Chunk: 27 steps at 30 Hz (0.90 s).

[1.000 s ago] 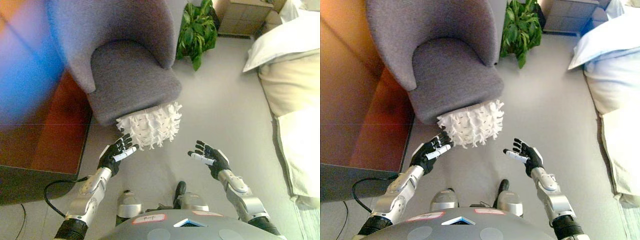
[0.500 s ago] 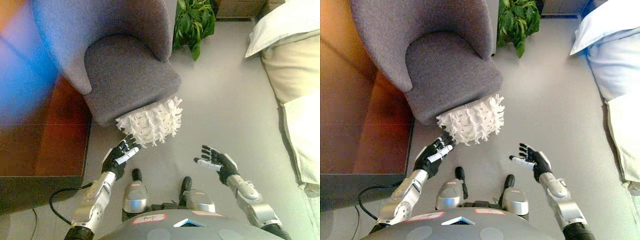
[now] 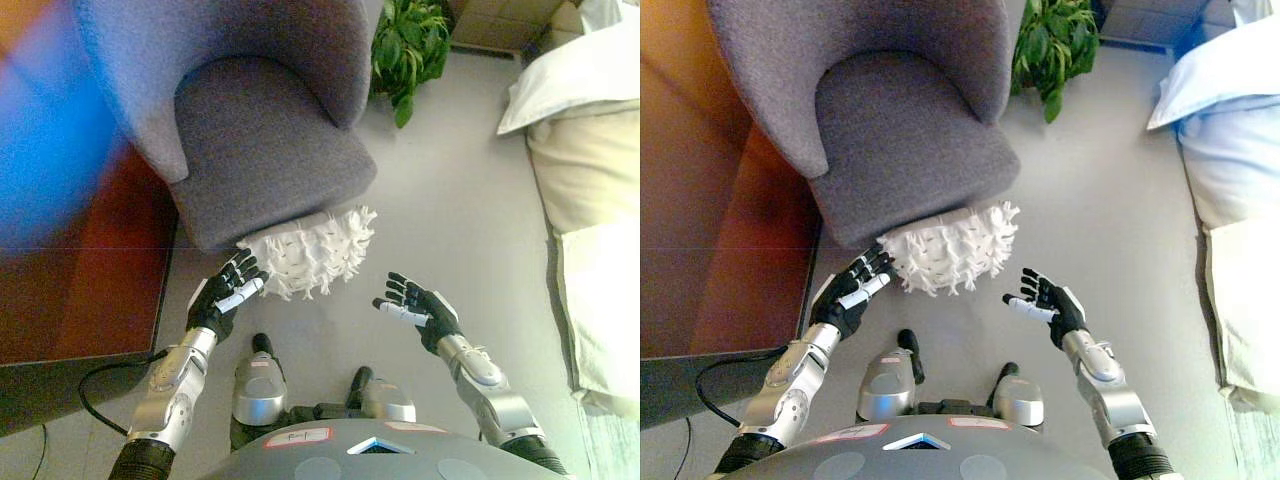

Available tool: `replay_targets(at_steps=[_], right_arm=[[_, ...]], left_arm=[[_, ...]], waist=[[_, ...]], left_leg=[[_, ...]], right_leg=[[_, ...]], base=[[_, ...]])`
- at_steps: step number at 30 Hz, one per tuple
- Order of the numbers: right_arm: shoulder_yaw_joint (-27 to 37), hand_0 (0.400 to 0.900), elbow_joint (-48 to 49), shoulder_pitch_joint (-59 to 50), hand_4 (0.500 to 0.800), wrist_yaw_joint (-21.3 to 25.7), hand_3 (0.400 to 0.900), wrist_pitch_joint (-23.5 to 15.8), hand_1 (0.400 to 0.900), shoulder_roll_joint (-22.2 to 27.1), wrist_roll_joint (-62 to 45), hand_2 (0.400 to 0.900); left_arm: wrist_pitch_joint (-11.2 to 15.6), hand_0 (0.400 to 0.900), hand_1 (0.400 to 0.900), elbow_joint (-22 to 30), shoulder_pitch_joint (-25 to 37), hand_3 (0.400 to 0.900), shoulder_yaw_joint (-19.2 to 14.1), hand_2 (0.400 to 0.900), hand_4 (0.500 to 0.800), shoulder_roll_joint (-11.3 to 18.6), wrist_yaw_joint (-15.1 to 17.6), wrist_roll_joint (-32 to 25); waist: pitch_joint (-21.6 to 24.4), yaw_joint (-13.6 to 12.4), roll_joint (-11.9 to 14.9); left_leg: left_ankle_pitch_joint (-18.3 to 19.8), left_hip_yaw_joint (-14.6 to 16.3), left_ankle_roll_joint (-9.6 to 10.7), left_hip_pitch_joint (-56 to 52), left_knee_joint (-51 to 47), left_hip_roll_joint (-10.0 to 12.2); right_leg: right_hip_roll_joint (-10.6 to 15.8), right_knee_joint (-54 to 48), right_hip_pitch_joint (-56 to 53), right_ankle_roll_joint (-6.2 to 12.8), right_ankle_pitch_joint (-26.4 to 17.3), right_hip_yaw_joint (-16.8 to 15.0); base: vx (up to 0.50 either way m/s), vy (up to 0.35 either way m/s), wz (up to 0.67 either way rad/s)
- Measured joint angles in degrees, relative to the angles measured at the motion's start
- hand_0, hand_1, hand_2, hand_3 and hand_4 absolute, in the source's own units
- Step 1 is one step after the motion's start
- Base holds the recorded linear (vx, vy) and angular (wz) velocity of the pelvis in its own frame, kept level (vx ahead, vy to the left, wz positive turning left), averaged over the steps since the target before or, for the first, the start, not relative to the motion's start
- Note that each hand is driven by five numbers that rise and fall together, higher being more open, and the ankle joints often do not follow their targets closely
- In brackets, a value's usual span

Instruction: Pick up the pillow and put it on the sofa.

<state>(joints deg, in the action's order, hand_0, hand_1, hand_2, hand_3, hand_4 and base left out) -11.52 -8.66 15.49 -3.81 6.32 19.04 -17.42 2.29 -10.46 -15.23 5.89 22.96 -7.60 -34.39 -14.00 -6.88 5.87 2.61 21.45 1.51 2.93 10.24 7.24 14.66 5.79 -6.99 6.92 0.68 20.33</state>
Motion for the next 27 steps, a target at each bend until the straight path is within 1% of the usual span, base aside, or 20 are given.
replay_targets(at_steps=[3, 5, 7, 9, 10, 11, 12, 13, 14, 15, 16, 18, 19, 20, 21, 22, 23, 24, 25, 27], right_arm=[[-0.8, 0.900, 0.4, -0.8, 0.800, 1.6, 0.900, 0.0, 0.900, -0.2, 0.4, 0.900], [-2.0, 0.900, 1.0, -1.0, 0.800, 2.2, 0.900, -0.2, 0.900, 0.0, 3.3, 0.900], [-3.7, 0.900, 1.0, -1.1, 0.800, 2.3, 0.900, -1.0, 0.900, 0.1, 7.7, 0.900], [-4.0, 0.900, 0.9, -0.8, 0.800, 3.0, 0.900, -3.2, 0.900, 0.9, 14.1, 0.900], [-4.0, 0.900, 0.9, -0.7, 0.800, 3.3, 0.900, -4.0, 0.900, 2.3, 16.7, 0.900], [-4.0, 0.900, 1.2, -1.3, 0.800, 4.3, 0.900, -4.7, 0.900, 3.9, 19.9, 0.900], [-4.0, 0.900, 1.3, -1.4, 0.800, 5.0, 0.900, -4.9, 0.900, 5.9, 22.2, 0.900], [-3.9, 0.900, 1.3, -1.6, 0.800, 5.6, 0.900, -4.9, 0.900, 7.6, 24.2, 0.900], [-3.5, 0.900, 1.0, -1.4, 0.800, 6.3, 0.900, -4.9, 0.900, 8.3, 25.9, 0.900], [-3.8, 0.900, 0.7, -1.7, 0.800, 7.0, 0.900, -4.4, 0.900, 9.1, 27.9, 0.900], [-3.9, 0.900, 0.4, -1.8, 0.800, 7.0, 0.900, -4.1, 0.900, 9.2, 29.4, 0.900], [-4.5, 0.900, -0.3, -2.2, 0.800, 7.0, 0.900, -3.8, 0.900, 9.2, 31.9, 0.900], [-5.1, 0.900, -0.3, -2.6, 0.800, 7.0, 0.900, -3.4, 0.900, 9.1, 32.8, 0.900], [-5.1, 0.900, -0.5, -3.3, 0.800, 7.0, 0.900, -3.1, 0.900, 9.9, 33.7, 0.900], [-4.9, 0.900, -0.7, -5.0, 0.800, 7.0, 0.900, -1.8, 0.900, 11.4, 34.0, 0.900], [-4.3, 0.900, -1.1, -6.7, 0.800, 7.1, 0.900, -1.5, 0.900, 12.6, 34.1, 0.900], [-3.5, 0.900, -1.0, -7.5, 0.800, 7.1, 0.900, -1.5, 0.900, 14.0, 34.3, 0.900], [-2.9, 0.900, -0.9, -8.2, 0.800, 7.3, 0.900, -1.5, 0.900, 15.7, 35.2, 0.900], [-2.0, 0.900, -0.8, -8.3, 0.800, 7.7, 0.900, -1.6, 0.900, 17.3, 36.5, 0.900], [-0.7, 0.900, -0.9, -8.6, 0.800, 8.9, 0.900, -1.6, 0.900, 19.5, 38.6, 0.900]], left_arm=[[-1.2, 0.900, 0.900, 0.0, 1.5, 0.900, -0.1, 0.900, 0.800, 0.2, -0.6, 0.9], [-1.7, 0.900, 0.900, 0.1, 0.5, 0.900, -0.1, 0.900, 0.800, 1.0, -0.5, 1.0], [-2.8, 0.900, 0.900, 0.1, -0.6, 0.900, -0.4, 0.900, 0.800, 3.0, -0.3, 1.0], [-3.1, 0.900, 0.900, -0.2, -0.5, 0.900, -0.6, 0.900, 0.800, 4.1, 0.2, 1.0], [-3.8, 0.900, 0.900, -0.6, -0.1, 0.900, -0.4, 0.900, 0.800, 3.5, 0.7, 1.0], [-4.5, 0.900, 0.900, -0.8, -0.2, 0.900, -0.6, 0.900, 0.800, 3.1, 1.2, 0.9], [-5.2, 0.900, 0.900, -1.0, 0.0, 0.900, -0.2, 0.900, 0.800, 2.9, 1.2, 0.9], [-5.3, 0.900, 0.900, -1.1, -0.2, 0.900, -0.1, 0.900, 0.800, 2.8, 1.2, 0.9], [-5.3, 0.900, 0.900, -1.5, 0.0, 0.900, 0.0, 0.900, 0.800, 2.6, 1.3, 0.8], [-5.3, 0.900, 0.900, -2.5, 0.3, 0.900, -0.3, 0.900, 0.800, 2.2, 1.5, 0.8], [-5.5, 0.900, 0.900, -2.8, 0.6, 0.900, -0.4, 0.900, 0.800, 2.6, 1.5, 0.8], [-5.9, 0.900, 0.900, -2.4, -0.3, 0.900, -0.6, 0.900, 0.800, 4.4, 1.4, 0.8], [-5.9, 0.900, 0.900, -1.5, -1.4, 0.900, -1.3, 0.900, 0.800, 6.3, 1.3, 0.8], [-5.9, 0.900, 0.900, -1.9, -1.5, 0.900, -1.5, 0.900, 0.800, 6.8, 1.4, 0.8], [-6.6, 0.900, 0.900, -1.8, -1.7, 0.900, -1.4, 0.900, 0.800, 5.8, 1.9, 0.8], [-7.3, 0.900, 0.900, -1.6, -2.7, 0.900, -1.1, 0.900, 0.800, 5.2, 1.4, 0.8], [-7.6, 0.900, 0.900, -1.5, -3.6, 0.900, -0.3, 0.900, 0.800, 4.9, 1.0, 0.8], [-7.8, 0.900, 0.900, -1.4, -4.3, 0.900, 0.1, 0.900, 0.800, 4.1, 0.4, 0.8], [-7.9, 0.900, 0.900, -1.4, -4.8, 0.900, 0.8, 0.900, 0.800, 3.5, 0.2, 0.7], [-7.9, 0.900, 0.900, -0.5, -4.5, 0.900, 1.5, 0.900, 0.800, 2.7, -0.4, 0.1]], waist=[[1.2, -0.2, -1.0], [1.7, 0.3, -1.2], [3.1, 0.4, -1.6], [3.3, 0.6, -1.9], [3.1, 0.9, -2.5], [3.2, 2.1, -3.2], [3.1, 2.9, -3.5], [3.1, 3.4, -3.5], [3.1, 3.7, -3.4], [3.0, 3.5, -3.3], [2.9, 3.6, -2.9], [2.5, 2.3, -1.2], [2.2, 1.5, 1.1], [2.0, 0.8, 1.8], [2.0, -0.1, 0.4], [1.3, -0.4, -1.4], [1.3, 0.0, -2.3], [0.9, 0.7, -2.5], [0.3, 0.4, -3.0], [-1.0, 1.5, -3.1]], left_leg=[[0.7, -0.9, -1.2, -0.3, -1.1, -1.4], [0.8, -1.0, -2.2, -3.2, -3.5, -2.6], [0.8, -1.2, -2.5, -4.5, -5.3, -2.9], [1.1, -3.4, -2.6, -5.1, -5.5, -2.7], [1.6, -4.7, -2.4, -5.2, -4.9, -2.7], [1.7, -6.7, -2.3, -4.8, -4.5, -2.8], [1.8, -8.0, -2.0, -5.0, -4.6, -3.2], [2.0, -9.6, -1.5, -4.8, -4.4, -3.5], [2.3, -11.7, -0.9, -4.4, -3.4, -3.5], [3.0, -14.3, 0.2, -3.7, -1.7, -3.0], [3.6, -15.4, 1.3, -3.5, -0.5, -2.1], [5.0, -17.8, 4.6, -2.5, 2.1, 0.0], [5.7, -18.6, 6.6, -1.2, 3.5, 1.0], [6.5, -17.5, 9.1, 0.3, 6.1, 3.9], [6.8, -17.3, 9.4, 1.4, 7.5, 8.1], [6.1, -17.7, 9.5, 2.4, 7.2, 10.9], [4.7, -17.5, 8.4, 3.1, 6.7, 12.6], [3.1, -17.3, 8.3, 3.9, 5.5, 13.5], [1.5, -16.6, 8.9, 5.0, 4.9, 13.9], [-0.1, -15.6, 10.5, 6.6, 4.9, 14.5]], right_leg=[[3.3, 12.7, 5.9, 0.35, -0.2, 0.0], [6.3, 21.9, 9.7, 2.15, -2.1, -1.7], [6.5, 25.0, 12.1, 2.34, -1.8, -1.7], [6.2, 22.8, 13.3, 2.41, -1.3, 0.9], [6.4, 19.4, 13.4, 2.41, -1.3, 1.7], [7.4, 14.0, 12.8, 2.75, -1.8, 1.8], [9.1, 10.3, 13.2, 4.03, -2.7, 1.3], [11.0, 5.1, 13.0, 6.67, -4.3, 0.3], [12.6, 0.5, 12.5, 7.89, -6.4, -0.3], [13.9, -1.9, 12.0, 6.89, -9.0, 0.1], [14.3, -3.4, 11.8, 5.42, -10.8, 0.4], [13.2, -4.3, 9.1, 4.69, -11.2, 0.8], [12.6, -3.0, 6.9, 4.70, -11.2, 1.0], [11.2, -2.5, 5.9, 7.95, -8.8, 2.0], [9.0, -1.6, 7.0, 6.48, -7.6, 2.0], [7.0, -0.9, 6.8, 6.34, -7.1, 2.6], [6.1, -0.9, 7.0, 6.16, -6.9, 3.4], [5.9, -0.8, 7.2, 6.09, -6.6, 4.2], [5.8, -0.7, 7.2, 6.28, -6.5, 5.1], [6.1, -0.6, 7.4, 6.53, -6.2, 6.0]], base=[[0.29, 0.206, 0.21], [0.26, -0.024, 0.27], [0.24, -0.197, 0.41], [0.27, -0.336, 0.65], [0.32, -0.415, 0.83], [0.37, -0.478, 0.86], [0.40, -0.603, 1.02], [0.31, -0.460, 0.71], [0.26, -0.385, 0.58], [0.28, -0.301, 0.50], [0.28, -0.299, 0.55], [0.22, -0.276, 0.63], [0.15, -0.231, 0.69], [0.10, -0.169, 0.70], [0.07, -0.127, 0.68], [0.03, -0.098, 0.67], [-0.01, -0.078, 0.69], [-0.01, -0.067, 0.58], [-0.03, -0.047, 0.65], [-0.13, -0.049, 0.56]])
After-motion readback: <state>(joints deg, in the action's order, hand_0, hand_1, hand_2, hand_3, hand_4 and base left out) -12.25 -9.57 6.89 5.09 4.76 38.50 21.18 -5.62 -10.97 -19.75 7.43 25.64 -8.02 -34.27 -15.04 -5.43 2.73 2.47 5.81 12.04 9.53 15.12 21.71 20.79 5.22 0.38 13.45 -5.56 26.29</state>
